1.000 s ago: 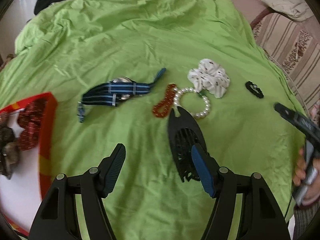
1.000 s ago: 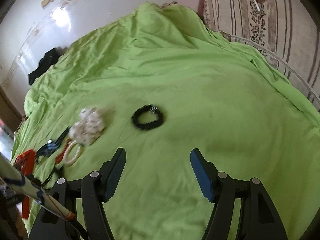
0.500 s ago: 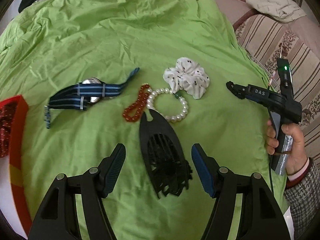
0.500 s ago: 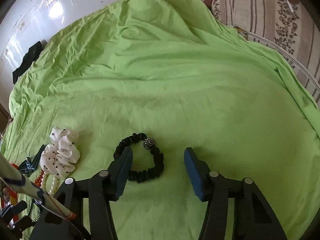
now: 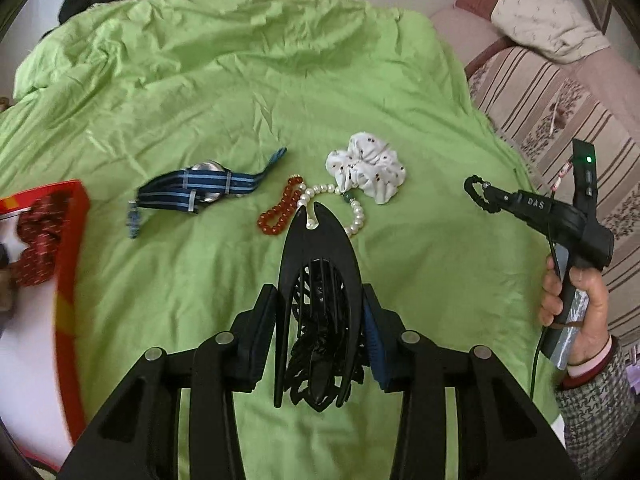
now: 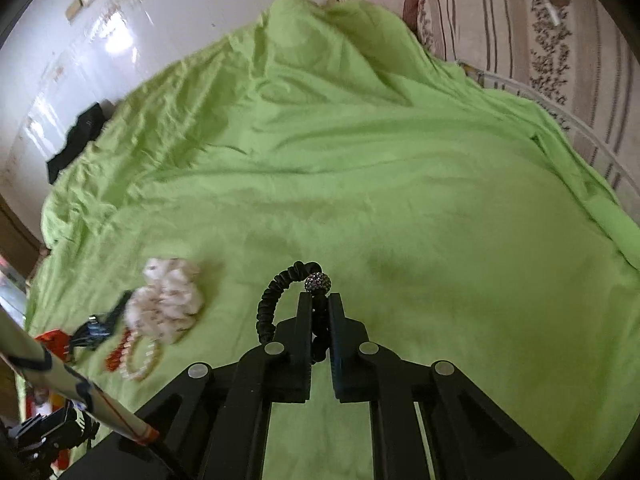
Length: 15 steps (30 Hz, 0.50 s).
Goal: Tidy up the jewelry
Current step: 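Grasp the black claw clip with the left tool while the right tool grasps the black beaded bracelet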
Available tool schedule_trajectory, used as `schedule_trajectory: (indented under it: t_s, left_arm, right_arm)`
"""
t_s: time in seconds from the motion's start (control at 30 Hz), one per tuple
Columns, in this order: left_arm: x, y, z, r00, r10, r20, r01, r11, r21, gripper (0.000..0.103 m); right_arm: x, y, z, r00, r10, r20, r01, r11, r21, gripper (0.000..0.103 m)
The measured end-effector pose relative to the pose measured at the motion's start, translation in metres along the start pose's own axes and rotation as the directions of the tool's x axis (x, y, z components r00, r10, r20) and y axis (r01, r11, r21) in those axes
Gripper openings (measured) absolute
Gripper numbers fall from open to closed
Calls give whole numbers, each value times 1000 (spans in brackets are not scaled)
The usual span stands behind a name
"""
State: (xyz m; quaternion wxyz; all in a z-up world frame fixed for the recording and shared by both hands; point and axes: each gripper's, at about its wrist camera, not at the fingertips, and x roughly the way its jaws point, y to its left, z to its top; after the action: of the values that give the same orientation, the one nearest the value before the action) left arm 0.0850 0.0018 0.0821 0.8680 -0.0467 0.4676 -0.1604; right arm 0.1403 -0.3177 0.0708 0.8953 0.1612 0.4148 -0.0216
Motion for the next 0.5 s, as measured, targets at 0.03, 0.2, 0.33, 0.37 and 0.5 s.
schedule_trajectory:
  t_s: [0.03,0.2,0.33,0.37,0.5]
  left_arm:
    - [-11,1,-3,1000,1,9,-1,1000,-3,40]
    - [-56,14,-23,999,12,42,-11,1000,-27,40]
    - [-97,46,-45,992,99,80,-92,992,-87,40]
    - [-105,55,-49,987,134,87,-125,987,-103,40]
    - [-137,98,-68,964,248,91,-227,954,-196,40]
  right_arm:
    - [-11,4,-3,1000,13,7,-13,1000,-7,8]
    - [-47,27,-19,998,62,19,-61,997,-47,8]
    - [-74,63,-37,991,134,12,-132,986,-101,8]
    - [-76,72,-40,989,147,8,-145,983,-113,8]
    - [-87,127,-57,974,225,-26,-226,956,-189,8]
